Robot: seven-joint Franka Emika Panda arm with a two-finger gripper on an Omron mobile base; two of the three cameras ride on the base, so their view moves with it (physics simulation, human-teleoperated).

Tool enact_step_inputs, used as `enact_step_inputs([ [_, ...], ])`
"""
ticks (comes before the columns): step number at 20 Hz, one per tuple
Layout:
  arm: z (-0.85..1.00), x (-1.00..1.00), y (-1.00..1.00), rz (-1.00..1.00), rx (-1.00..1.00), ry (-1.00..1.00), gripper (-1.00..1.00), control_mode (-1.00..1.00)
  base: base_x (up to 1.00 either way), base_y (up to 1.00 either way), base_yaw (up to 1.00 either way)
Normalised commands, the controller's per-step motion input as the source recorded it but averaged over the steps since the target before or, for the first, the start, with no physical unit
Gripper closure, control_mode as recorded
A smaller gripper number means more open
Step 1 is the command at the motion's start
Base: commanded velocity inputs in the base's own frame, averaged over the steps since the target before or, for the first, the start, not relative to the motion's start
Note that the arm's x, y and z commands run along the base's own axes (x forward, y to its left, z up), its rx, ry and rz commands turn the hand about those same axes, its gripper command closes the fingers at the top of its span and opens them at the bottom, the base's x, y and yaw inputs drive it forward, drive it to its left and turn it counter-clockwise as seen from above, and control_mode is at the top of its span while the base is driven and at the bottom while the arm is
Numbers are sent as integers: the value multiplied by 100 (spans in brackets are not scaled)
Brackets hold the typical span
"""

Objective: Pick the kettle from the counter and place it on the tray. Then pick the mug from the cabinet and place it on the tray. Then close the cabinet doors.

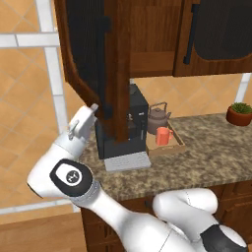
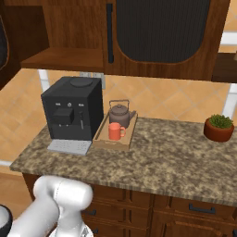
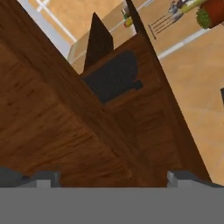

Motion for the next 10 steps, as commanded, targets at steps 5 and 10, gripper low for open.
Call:
enact_step_inputs([
  [5,44,45,-90,12,12,14,-100,-100,0,0,0],
  [10,26,54,-78,13,13,17,-100,-100,0,0,0],
])
